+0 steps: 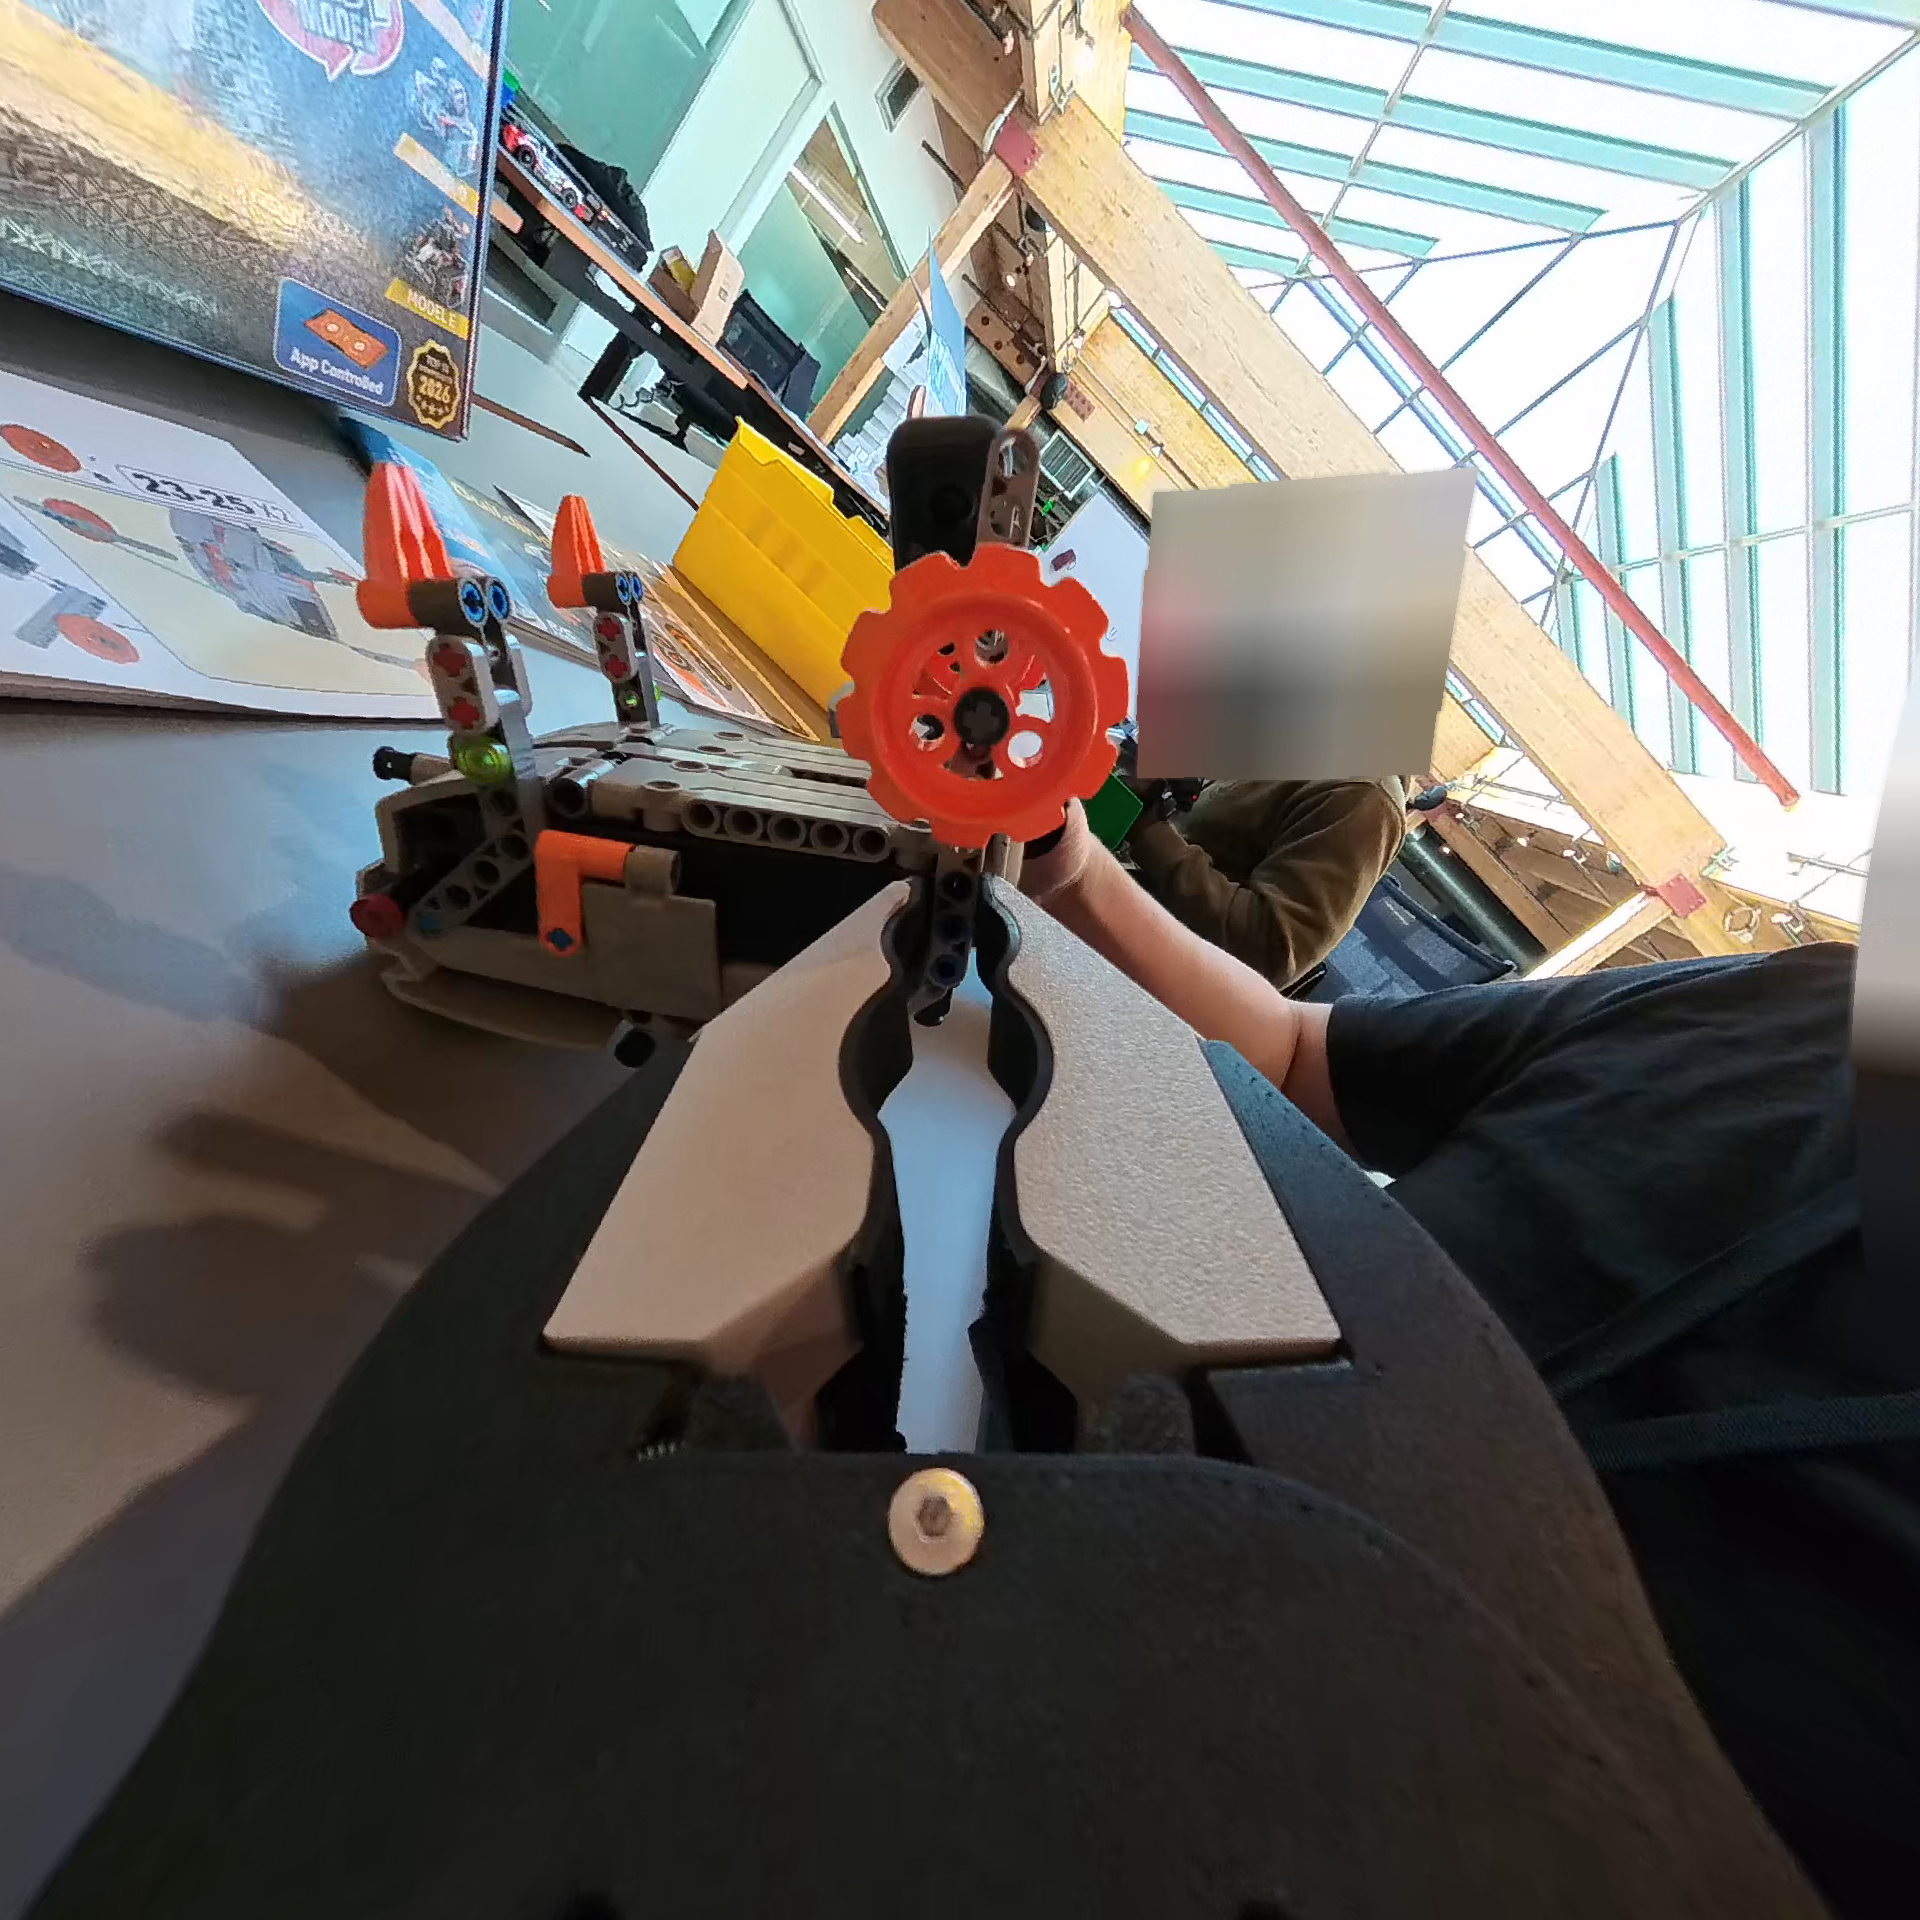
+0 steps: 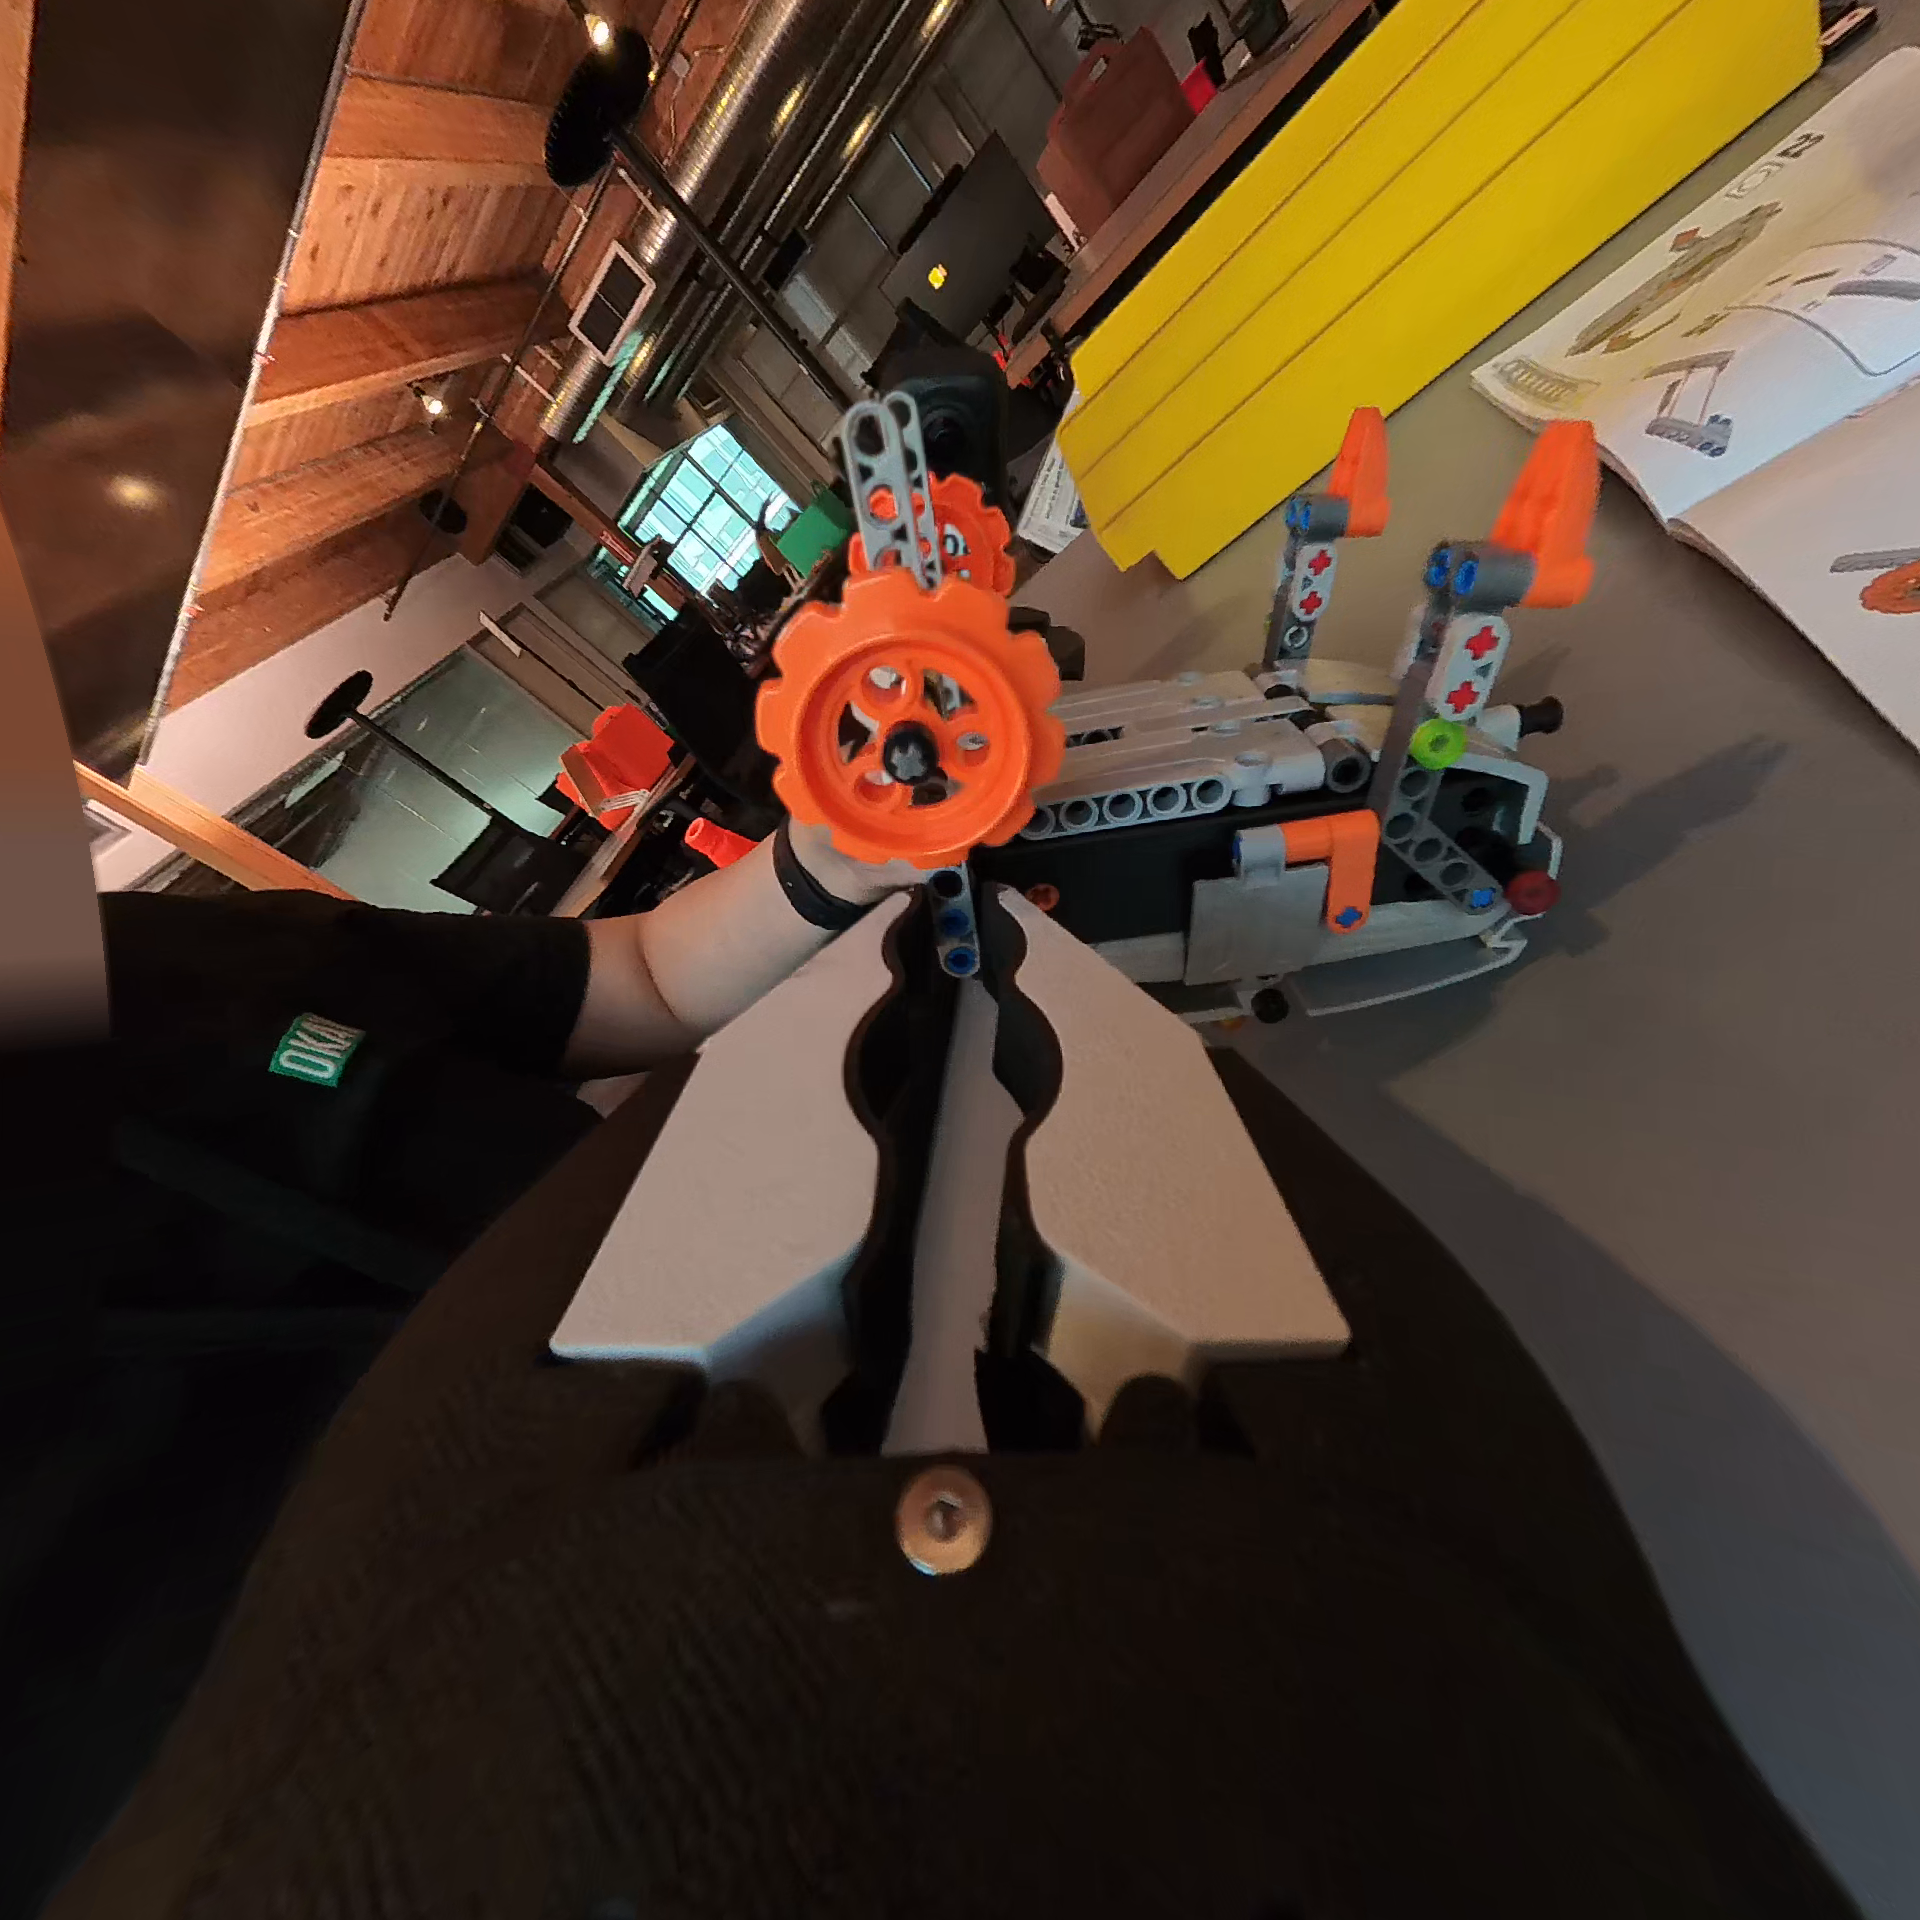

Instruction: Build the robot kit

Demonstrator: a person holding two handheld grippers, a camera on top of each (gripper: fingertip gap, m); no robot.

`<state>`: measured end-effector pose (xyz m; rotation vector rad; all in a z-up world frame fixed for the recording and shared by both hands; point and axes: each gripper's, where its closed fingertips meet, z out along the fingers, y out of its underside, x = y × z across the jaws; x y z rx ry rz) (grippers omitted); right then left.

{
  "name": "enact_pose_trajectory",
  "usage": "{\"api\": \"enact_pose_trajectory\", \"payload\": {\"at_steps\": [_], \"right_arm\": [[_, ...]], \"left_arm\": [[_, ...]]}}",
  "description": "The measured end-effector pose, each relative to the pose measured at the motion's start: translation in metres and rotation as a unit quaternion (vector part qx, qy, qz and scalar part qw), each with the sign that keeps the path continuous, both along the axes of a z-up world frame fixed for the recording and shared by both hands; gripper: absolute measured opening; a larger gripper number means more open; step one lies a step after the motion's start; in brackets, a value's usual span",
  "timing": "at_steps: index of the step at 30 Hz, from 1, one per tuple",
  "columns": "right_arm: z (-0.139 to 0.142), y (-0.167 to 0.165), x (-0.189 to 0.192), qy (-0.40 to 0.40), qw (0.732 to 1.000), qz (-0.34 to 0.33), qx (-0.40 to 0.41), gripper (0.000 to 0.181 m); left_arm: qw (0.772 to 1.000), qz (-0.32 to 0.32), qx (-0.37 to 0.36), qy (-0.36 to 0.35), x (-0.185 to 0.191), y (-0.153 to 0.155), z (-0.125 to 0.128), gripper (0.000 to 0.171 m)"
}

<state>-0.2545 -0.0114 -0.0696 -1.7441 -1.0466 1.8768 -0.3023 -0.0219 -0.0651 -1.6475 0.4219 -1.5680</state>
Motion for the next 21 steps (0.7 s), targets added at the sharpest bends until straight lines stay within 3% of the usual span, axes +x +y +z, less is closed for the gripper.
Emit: {"api": "enact_pose_trajectory", "payload": {"at_steps": [12, 21], "right_arm": [[-0.009, -0.004, 0.001, -0.021, 0.999, -0.005, 0.05, 0.007], [0.008, 0.012, -0.005, 0.023, 0.999, -0.039, 0.014, 0.005]], "left_arm": [[0.999, 0.009, 0.021, 0.025, 0.003, -0.001, -0.007, 0.007], [0.999, 0.031, 0.012, -0.001, -0.003, 0.009, 0.001, 0.006]]}}
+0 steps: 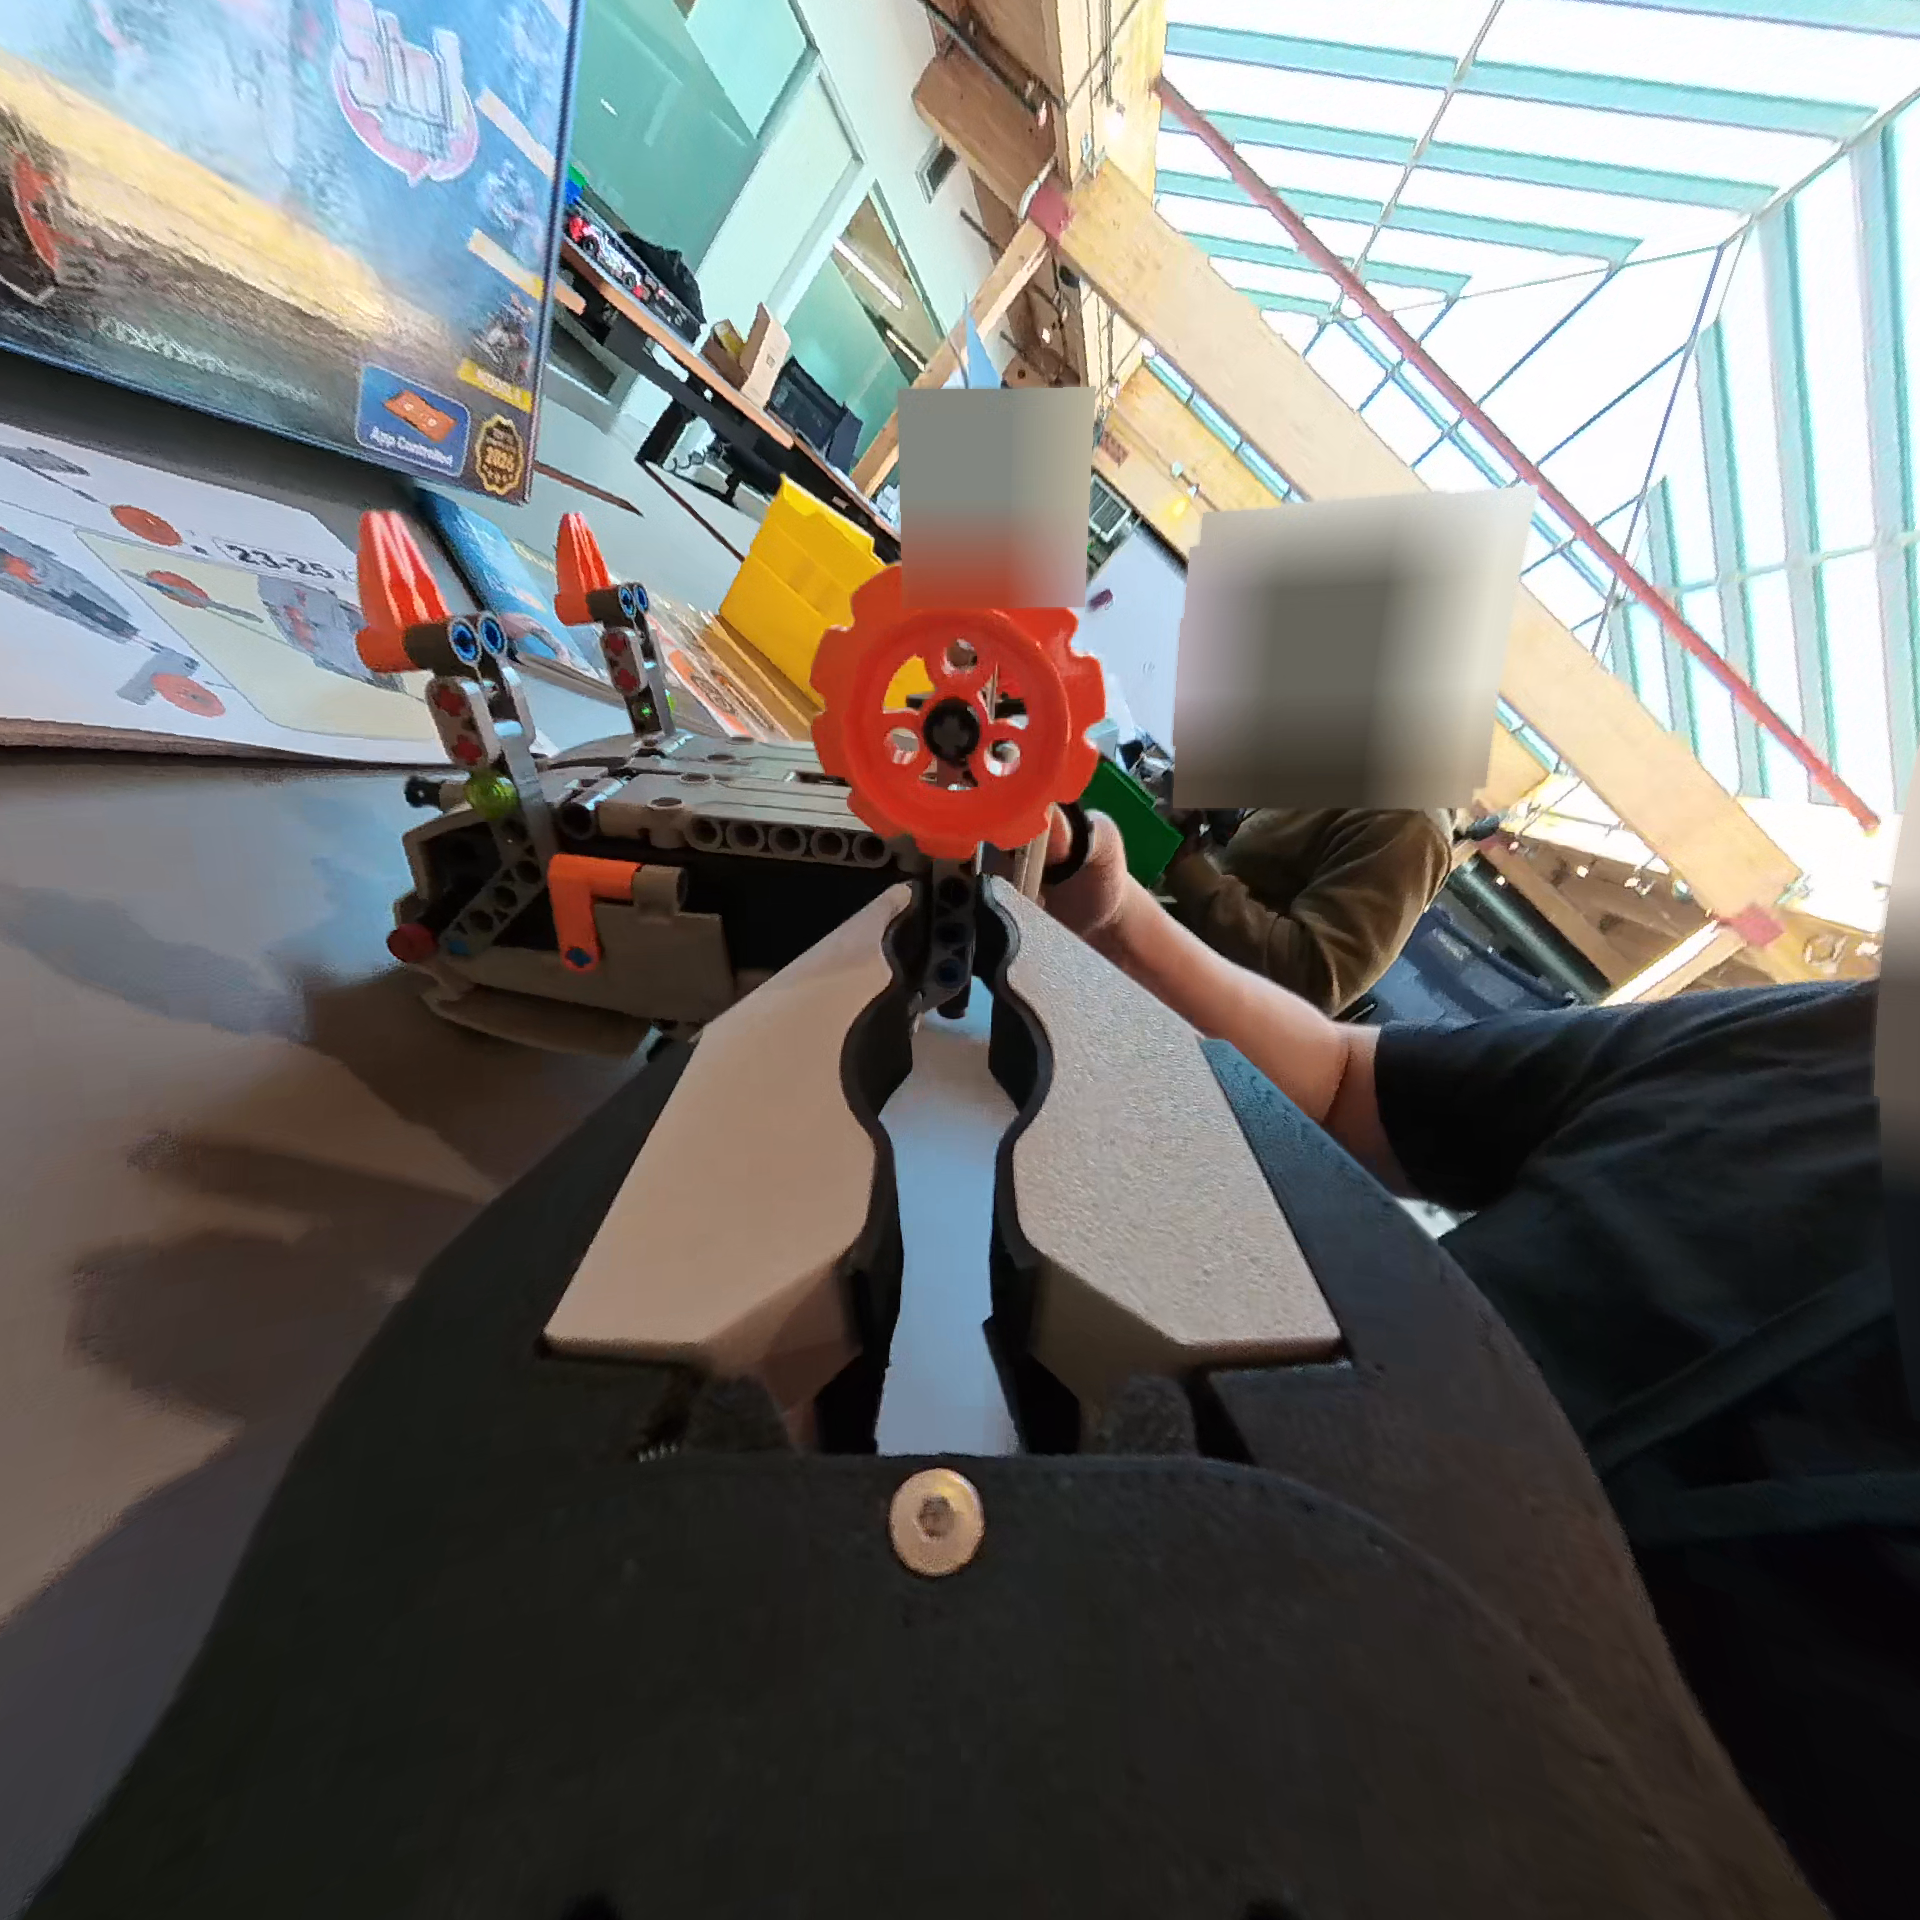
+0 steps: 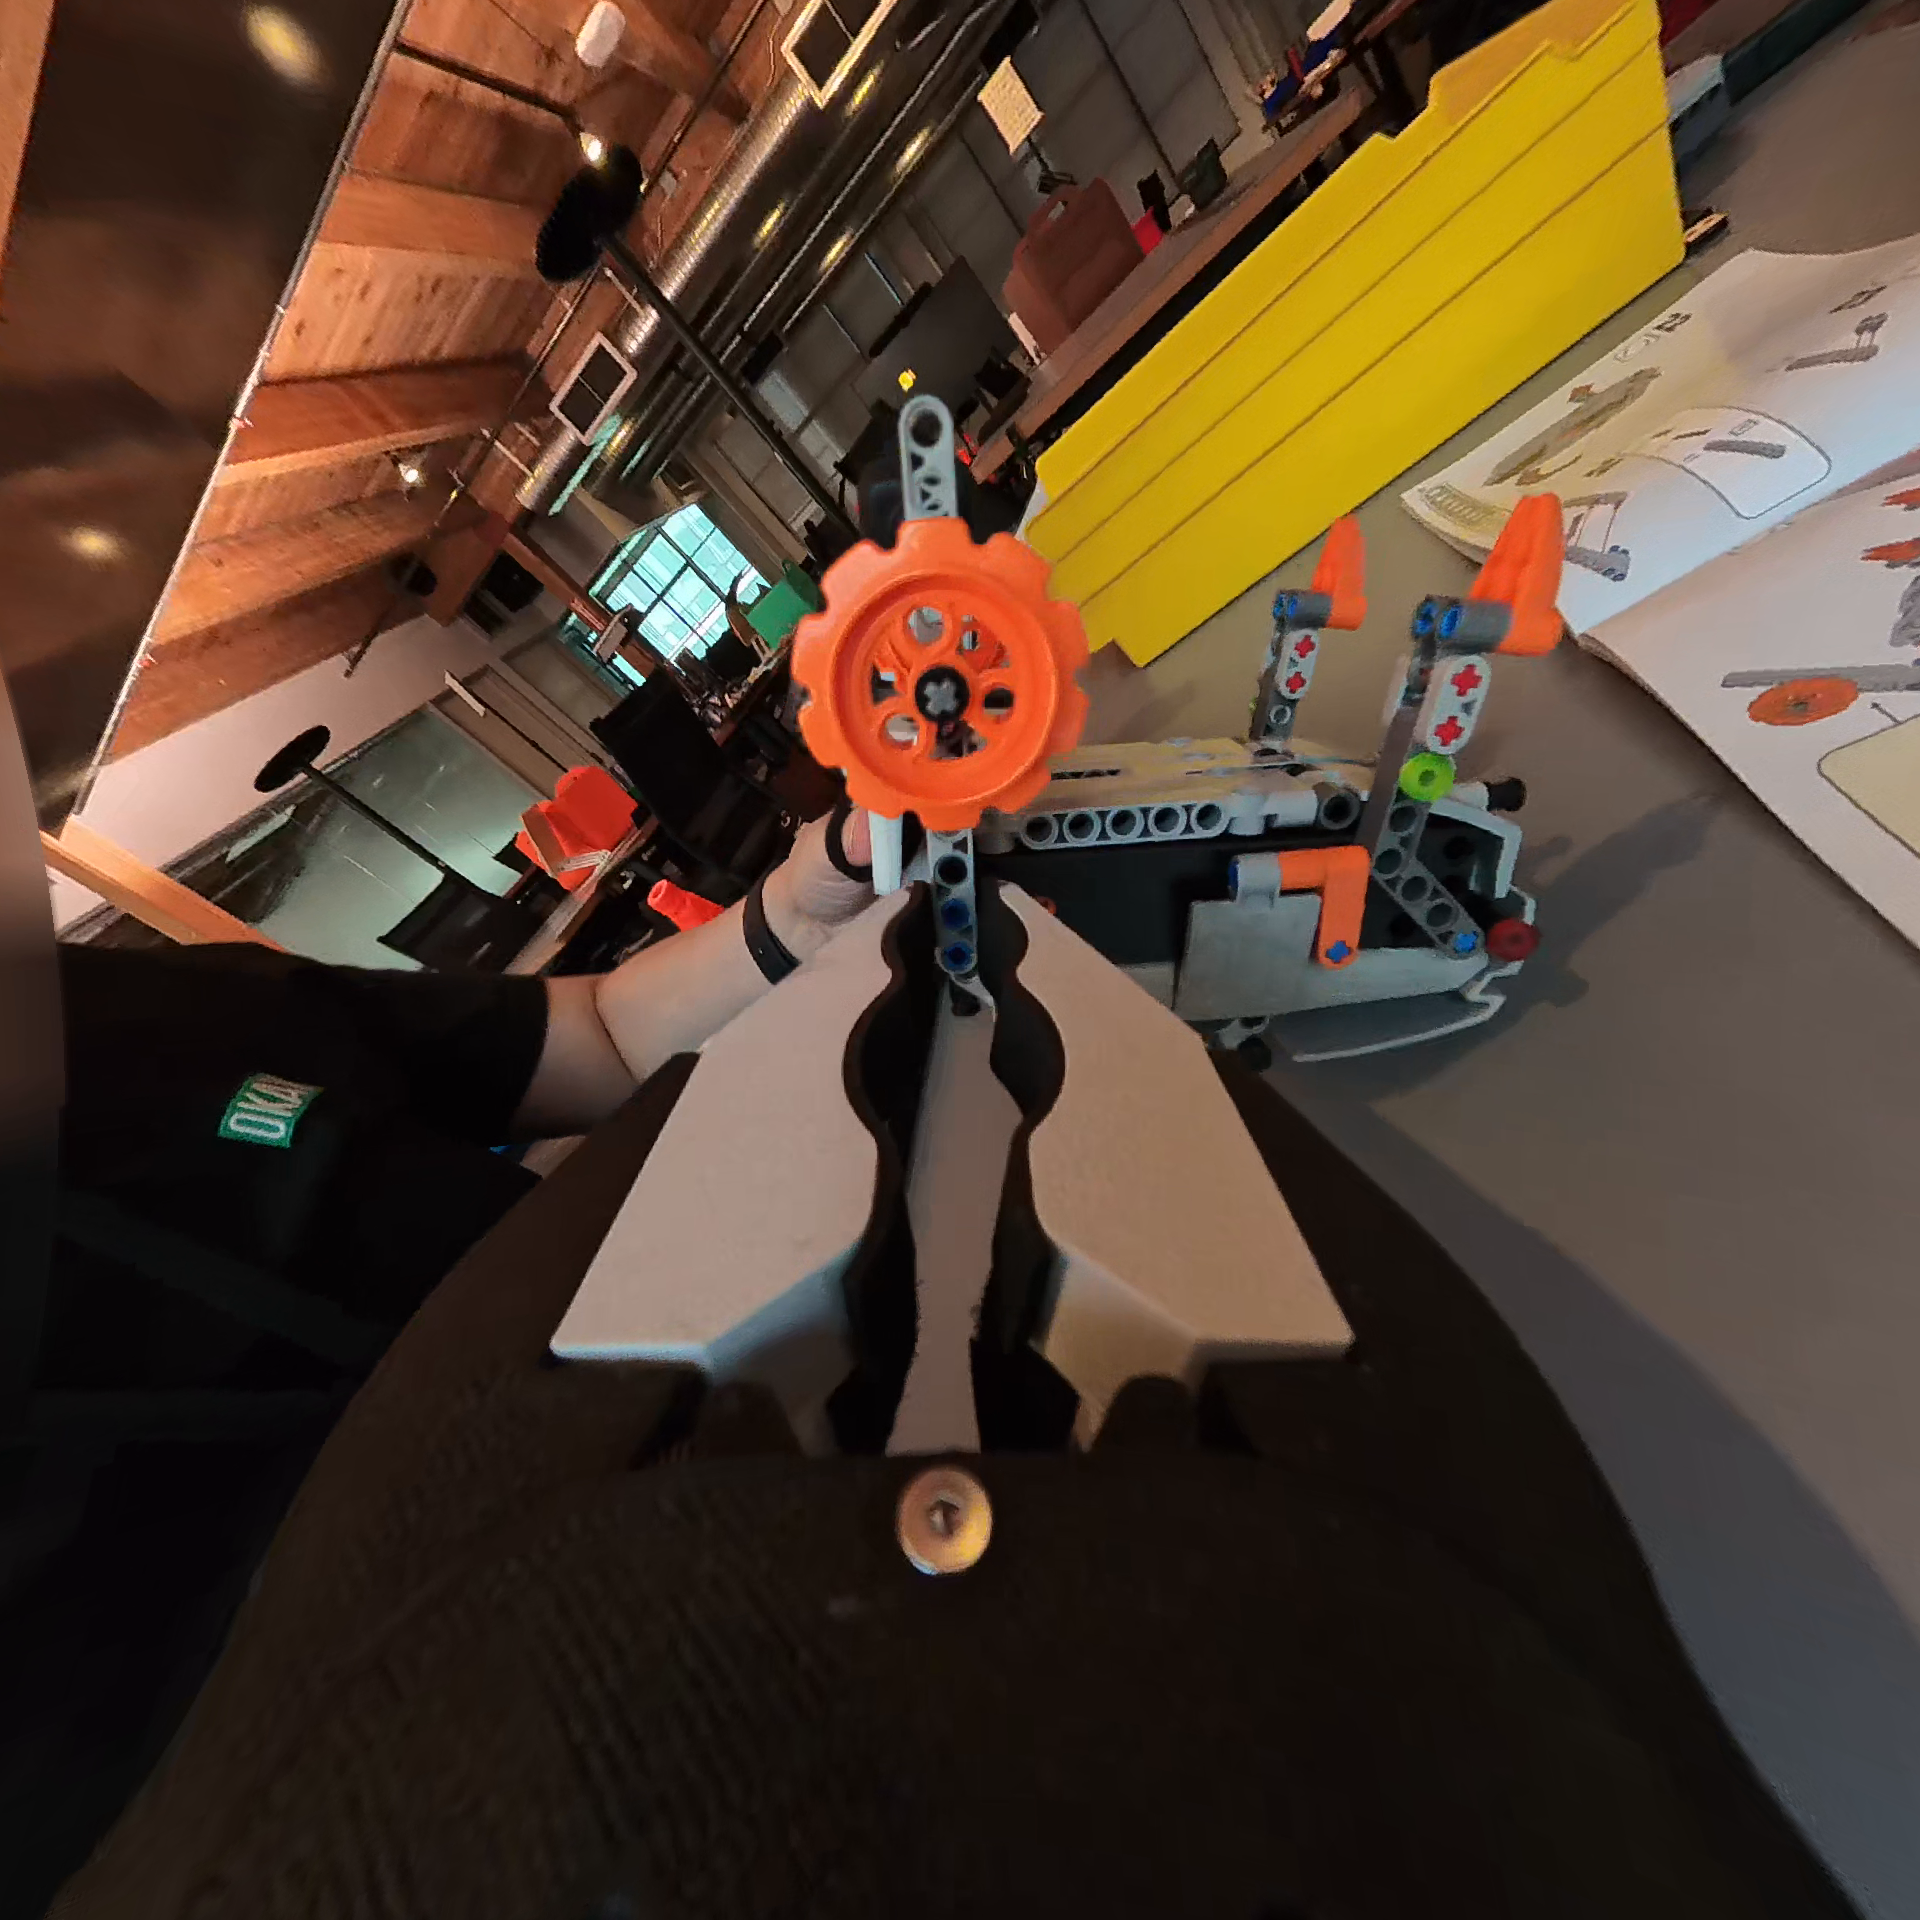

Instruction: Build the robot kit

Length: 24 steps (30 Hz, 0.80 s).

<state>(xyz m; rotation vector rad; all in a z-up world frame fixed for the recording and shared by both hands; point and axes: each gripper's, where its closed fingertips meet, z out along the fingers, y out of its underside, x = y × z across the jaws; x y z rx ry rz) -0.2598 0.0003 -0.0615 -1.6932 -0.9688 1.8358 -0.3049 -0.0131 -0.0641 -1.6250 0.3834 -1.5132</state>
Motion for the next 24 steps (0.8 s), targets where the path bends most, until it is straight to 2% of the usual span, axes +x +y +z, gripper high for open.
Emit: {"api": "enact_pose_trajectory", "payload": {"at_steps": [2, 4, 6, 11, 14, 19, 20, 24], "right_arm": [[0.002, 0.0, -0.002, 0.005, 1.0, 0.002, -0.012, 0.006], [0.001, -0.001, -0.001, 0.008, 1.0, 0.001, -0.023, 0.007], [0.0, -0.002, 0.0, 0.007, 1.0, -0.001, -0.022, 0.006], [0.003, 0.002, 0.002, 0.012, 1.0, -0.012, -0.026, 0.006], [0.003, 0.003, 0.003, 0.015, 0.999, -0.011, -0.028, 0.006], [0.0, -0.002, 0.002, 0.006, 0.999, 0.01, -0.033, 0.006], [0.0, -0.001, 0.002, 0.007, 0.999, 0.008, -0.033, 0.006], [0.002, 0.002, 0.002, 0.015, 0.999, -0.001, -0.04, 0.006]], "left_arm": [[1.0, -0.003, -0.004, -0.001, -0.002, 0.0, 0.0, 0.007], [1.0, 0.002, -0.006, 0.01, -0.002, -0.001, -0.003, 0.016], [1.0, 0.0, 0.001, 0.01, -0.001, -0.003, -0.002, 0.006], [0.999, -0.024, -0.024, 0.011, 0.005, -0.005, -0.008, 0.014], [0.999, -0.031, -0.023, 0.022, 0.007, -0.007, -0.01, 0.006], [0.999, -0.029, -0.031, -0.007, 0.004, -0.004, -0.005, 0.011], [0.999, -0.031, -0.032, -0.01, 0.003, -0.005, -0.004, 0.007], [1.0, -0.024, -0.013, 0.014, 0.004, -0.006, -0.005, 0.006]]}}
